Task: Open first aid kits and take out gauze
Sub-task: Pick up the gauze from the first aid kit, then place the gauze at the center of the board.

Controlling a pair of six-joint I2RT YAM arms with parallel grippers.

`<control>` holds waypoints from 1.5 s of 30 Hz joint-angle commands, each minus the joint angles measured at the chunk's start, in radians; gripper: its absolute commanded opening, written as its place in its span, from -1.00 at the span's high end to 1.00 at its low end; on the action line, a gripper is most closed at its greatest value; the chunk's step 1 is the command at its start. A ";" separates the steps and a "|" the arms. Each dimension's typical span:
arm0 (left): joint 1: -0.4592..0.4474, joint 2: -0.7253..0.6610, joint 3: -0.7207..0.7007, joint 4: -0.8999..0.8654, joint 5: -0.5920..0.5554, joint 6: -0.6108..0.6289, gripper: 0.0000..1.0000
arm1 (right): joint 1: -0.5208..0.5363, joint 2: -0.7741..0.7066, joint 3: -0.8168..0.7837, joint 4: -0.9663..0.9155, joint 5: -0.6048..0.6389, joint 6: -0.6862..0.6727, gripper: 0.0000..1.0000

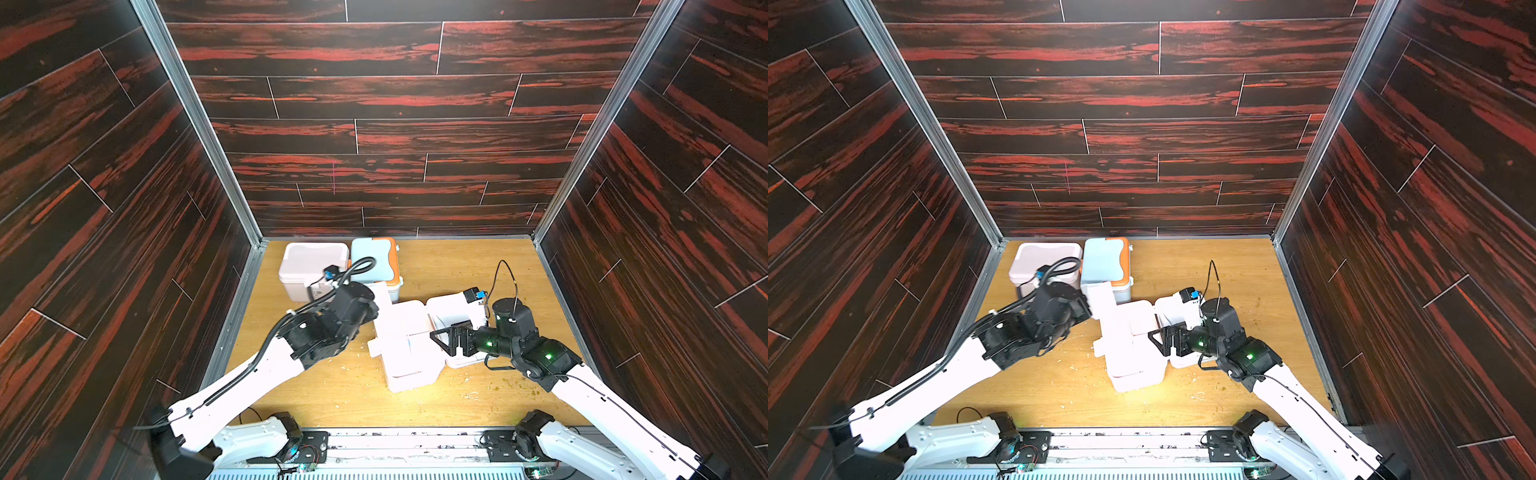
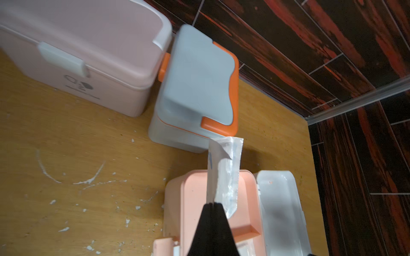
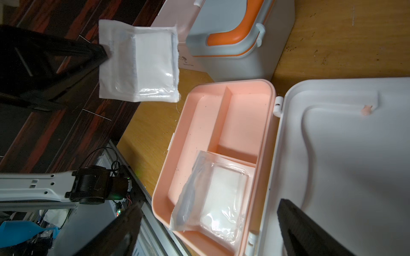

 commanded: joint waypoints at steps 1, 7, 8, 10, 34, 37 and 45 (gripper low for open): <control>0.066 -0.101 -0.083 -0.068 -0.085 -0.062 1.00 | 0.005 0.007 0.003 0.023 -0.037 -0.008 -0.98; 0.246 -0.244 -0.242 -0.103 -0.090 -0.113 1.00 | 0.005 0.034 0.014 0.024 -0.055 -0.016 -0.98; 0.277 -0.258 -0.265 -0.104 -0.089 -0.117 1.00 | 0.006 0.038 0.015 0.025 -0.057 -0.016 -0.98; 0.349 -0.279 -0.304 -0.107 -0.090 -0.118 1.00 | 0.005 0.047 0.017 0.029 -0.066 -0.019 -0.98; 0.952 0.013 -0.511 0.157 0.023 -0.084 1.00 | 0.007 0.105 0.060 0.018 -0.130 -0.009 -0.98; 0.984 0.058 -0.505 0.149 0.021 -0.090 1.00 | 0.006 0.103 0.058 0.018 -0.132 -0.006 -0.97; 1.026 0.116 -0.510 0.168 0.014 -0.074 1.00 | 0.008 0.104 0.052 0.024 -0.143 0.004 -0.97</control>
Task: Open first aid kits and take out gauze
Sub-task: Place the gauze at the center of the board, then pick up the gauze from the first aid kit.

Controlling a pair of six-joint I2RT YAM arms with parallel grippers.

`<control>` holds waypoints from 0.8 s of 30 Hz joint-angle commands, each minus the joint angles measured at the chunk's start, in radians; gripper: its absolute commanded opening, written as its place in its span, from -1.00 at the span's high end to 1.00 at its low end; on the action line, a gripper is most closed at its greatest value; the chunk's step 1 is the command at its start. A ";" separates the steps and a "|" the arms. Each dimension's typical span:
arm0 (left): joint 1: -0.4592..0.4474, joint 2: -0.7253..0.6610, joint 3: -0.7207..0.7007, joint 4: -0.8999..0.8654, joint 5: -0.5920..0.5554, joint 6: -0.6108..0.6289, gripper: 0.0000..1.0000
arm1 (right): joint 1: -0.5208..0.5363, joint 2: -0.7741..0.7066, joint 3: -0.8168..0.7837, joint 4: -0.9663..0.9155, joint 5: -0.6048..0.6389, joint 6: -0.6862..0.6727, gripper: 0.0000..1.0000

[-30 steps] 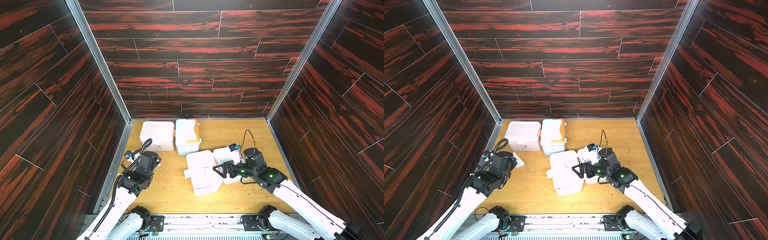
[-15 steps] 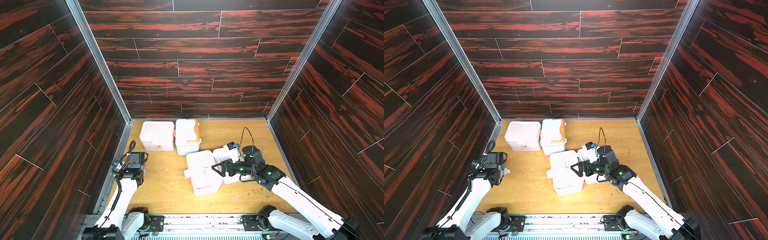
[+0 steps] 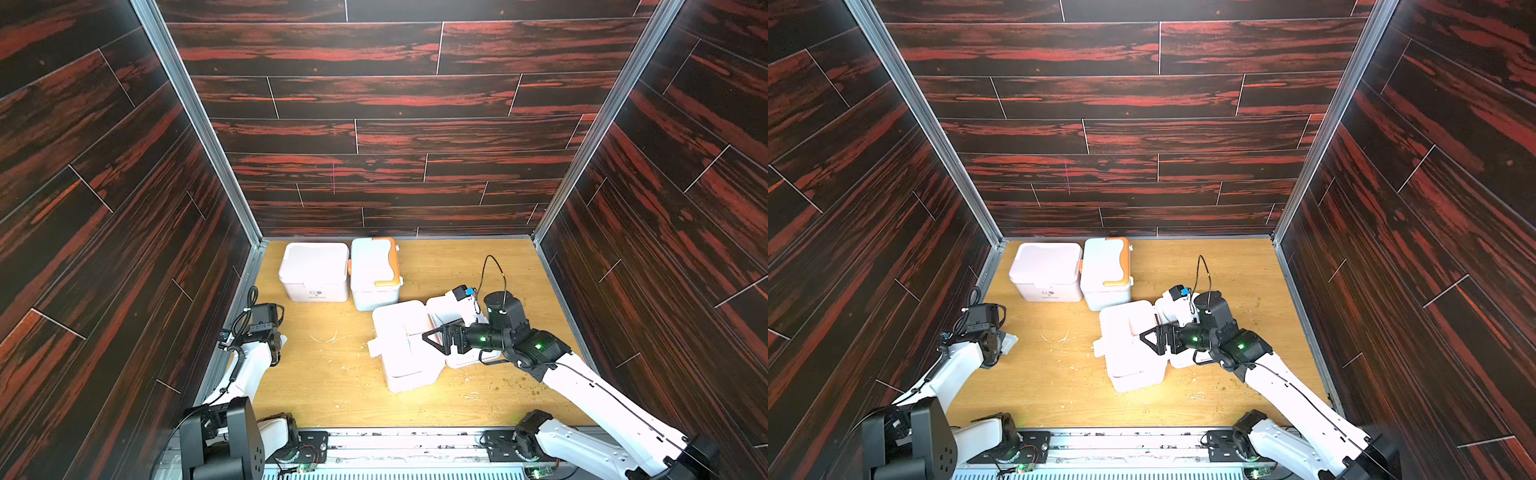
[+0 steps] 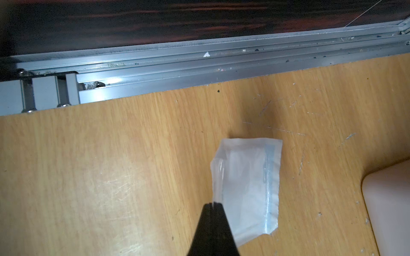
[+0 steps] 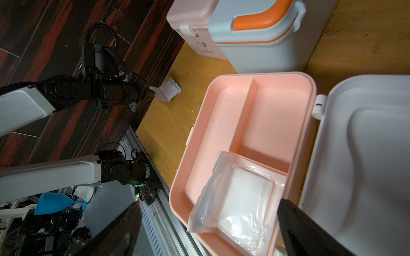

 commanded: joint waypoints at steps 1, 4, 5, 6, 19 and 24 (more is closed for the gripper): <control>0.021 0.018 -0.011 0.006 -0.019 0.005 1.00 | 0.006 0.011 0.013 0.003 -0.021 0.012 -0.97; 0.038 0.037 -0.001 -0.009 -0.020 0.014 0.66 | 0.007 0.012 0.010 0.007 -0.029 0.015 -0.97; 0.038 0.041 0.003 -0.016 -0.017 0.018 0.50 | 0.006 0.013 0.009 0.008 -0.030 0.015 -0.98; 0.038 0.042 0.007 -0.018 -0.007 0.026 0.44 | 0.006 0.013 0.006 0.010 -0.032 0.016 -0.98; -0.096 -0.078 0.088 -0.104 0.186 0.103 -0.52 | 0.007 -0.005 -0.033 0.077 -0.030 0.044 -0.98; -0.248 -0.181 0.136 -0.144 0.221 0.106 -0.74 | 0.007 -0.036 -0.060 0.121 -0.022 0.067 -0.98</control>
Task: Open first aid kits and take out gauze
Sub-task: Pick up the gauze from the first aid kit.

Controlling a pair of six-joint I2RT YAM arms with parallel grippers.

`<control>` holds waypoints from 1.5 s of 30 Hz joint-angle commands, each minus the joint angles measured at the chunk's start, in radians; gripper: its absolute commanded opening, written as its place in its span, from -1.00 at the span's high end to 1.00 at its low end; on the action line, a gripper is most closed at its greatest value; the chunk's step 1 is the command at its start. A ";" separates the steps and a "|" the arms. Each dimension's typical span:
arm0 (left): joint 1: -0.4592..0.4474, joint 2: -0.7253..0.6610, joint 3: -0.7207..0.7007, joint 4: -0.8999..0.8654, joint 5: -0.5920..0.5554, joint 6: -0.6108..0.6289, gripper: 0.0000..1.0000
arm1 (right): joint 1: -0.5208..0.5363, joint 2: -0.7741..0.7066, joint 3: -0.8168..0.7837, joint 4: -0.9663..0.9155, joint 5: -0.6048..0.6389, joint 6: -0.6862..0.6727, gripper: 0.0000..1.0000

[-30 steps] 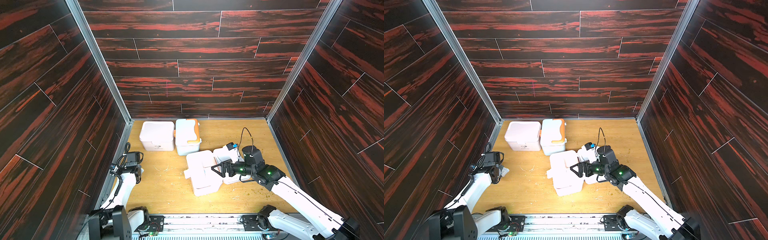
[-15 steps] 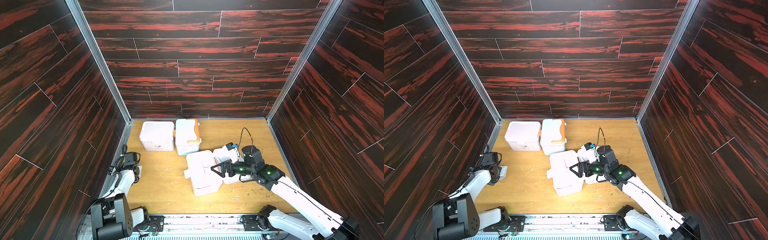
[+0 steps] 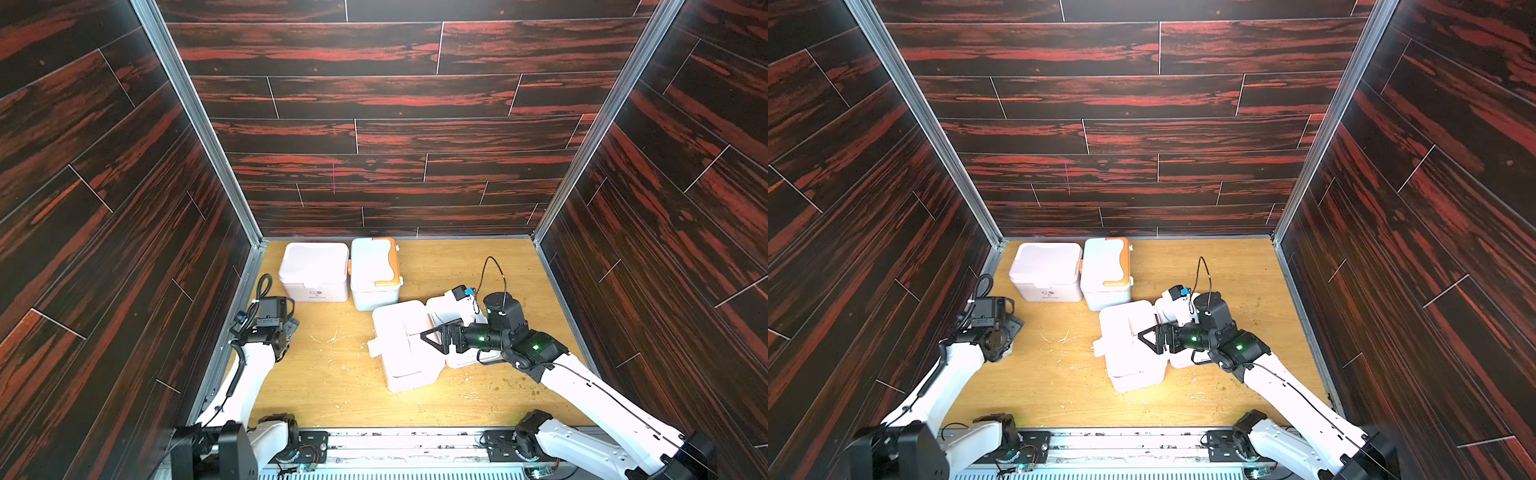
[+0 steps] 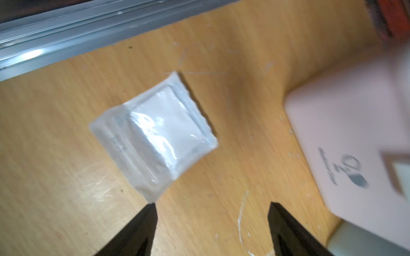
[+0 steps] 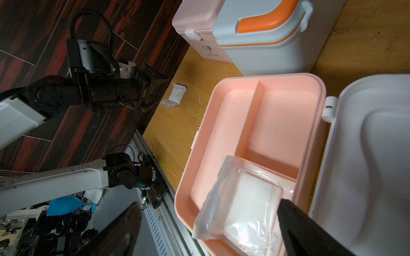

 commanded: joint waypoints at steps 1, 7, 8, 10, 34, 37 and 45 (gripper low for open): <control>-0.097 -0.076 0.050 -0.086 0.020 0.000 -0.98 | 0.006 -0.043 -0.030 0.053 0.006 0.031 -0.97; -0.372 -0.130 0.138 -0.128 -0.011 -0.032 -1.00 | 0.007 -0.109 -0.071 0.113 0.081 0.073 -0.98; -0.416 -0.127 0.151 -0.128 -0.023 -0.039 -1.00 | 0.007 -0.119 -0.076 0.116 0.096 0.077 -0.98; -0.515 -0.099 0.182 -0.117 -0.020 -0.052 -1.00 | 0.006 -0.143 -0.083 0.109 0.132 0.092 -0.97; -1.154 0.365 0.526 -0.233 -0.123 -0.195 -0.23 | 0.004 -0.532 -0.226 -0.161 0.334 0.083 -0.69; -1.156 0.381 0.540 -0.237 -0.113 -0.194 0.02 | 0.006 -0.533 -0.235 -0.158 0.270 0.085 -0.58; -1.163 0.451 0.589 -0.256 -0.088 -0.191 0.19 | 0.005 -0.500 -0.234 -0.153 0.244 0.076 -0.60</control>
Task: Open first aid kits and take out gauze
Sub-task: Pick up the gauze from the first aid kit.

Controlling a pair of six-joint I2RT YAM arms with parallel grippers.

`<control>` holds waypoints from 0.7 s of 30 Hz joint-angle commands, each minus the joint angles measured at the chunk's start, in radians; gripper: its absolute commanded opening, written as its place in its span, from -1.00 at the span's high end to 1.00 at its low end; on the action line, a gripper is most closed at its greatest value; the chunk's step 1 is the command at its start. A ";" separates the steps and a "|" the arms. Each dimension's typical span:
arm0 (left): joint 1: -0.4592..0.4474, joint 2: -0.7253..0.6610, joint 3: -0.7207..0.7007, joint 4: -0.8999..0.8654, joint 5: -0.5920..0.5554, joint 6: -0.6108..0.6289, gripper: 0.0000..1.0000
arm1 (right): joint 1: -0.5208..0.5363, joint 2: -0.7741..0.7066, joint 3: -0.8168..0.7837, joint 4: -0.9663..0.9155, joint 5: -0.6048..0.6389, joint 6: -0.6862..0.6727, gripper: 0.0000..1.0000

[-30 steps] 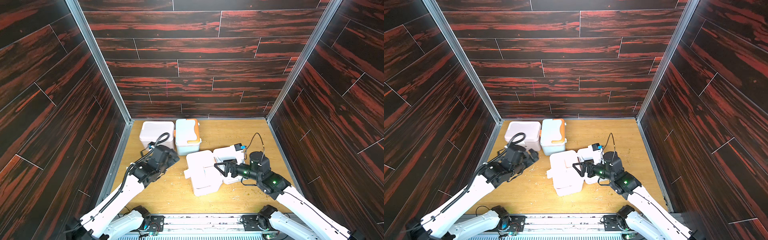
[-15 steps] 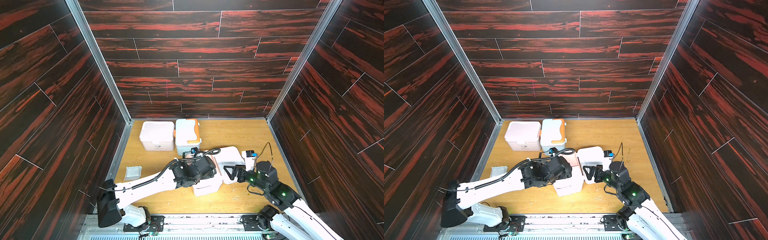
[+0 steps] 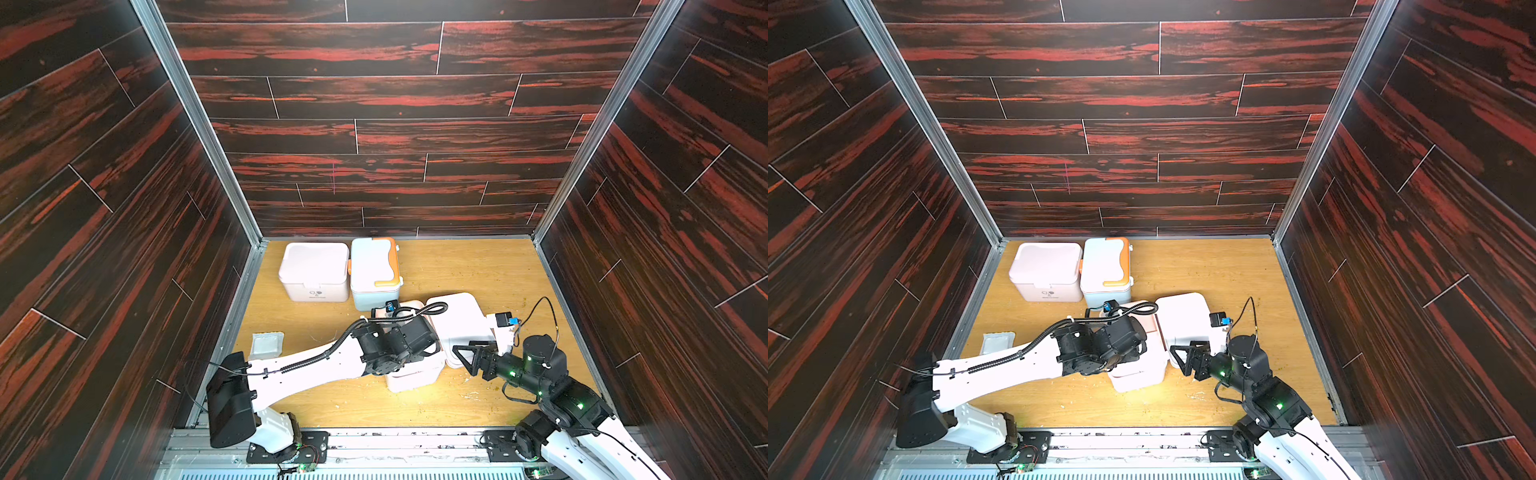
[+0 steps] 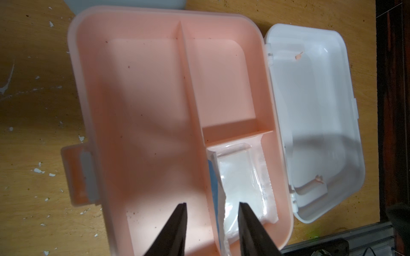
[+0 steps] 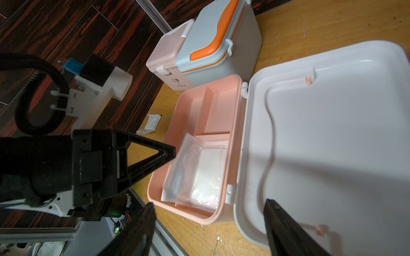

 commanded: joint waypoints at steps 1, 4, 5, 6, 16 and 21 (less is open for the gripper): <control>-0.007 0.020 0.037 -0.046 -0.003 -0.012 0.30 | 0.003 0.019 0.003 -0.010 -0.031 -0.020 -0.60; -0.007 0.041 0.050 -0.049 0.003 -0.010 0.53 | 0.002 0.031 -0.002 -0.003 -0.040 -0.021 -0.61; -0.011 0.048 0.054 -0.055 0.006 -0.010 0.54 | 0.004 0.033 -0.004 0.000 -0.042 -0.020 -0.60; -0.011 0.054 0.058 -0.061 0.009 -0.011 0.55 | 0.004 0.033 -0.006 0.002 -0.045 -0.018 -0.61; -0.010 0.053 0.043 -0.076 -0.008 -0.023 0.71 | 0.003 0.053 -0.011 0.024 -0.068 -0.019 -0.61; -0.010 0.058 0.042 -0.071 -0.005 -0.022 0.96 | 0.002 0.064 -0.007 0.034 -0.076 -0.019 -0.86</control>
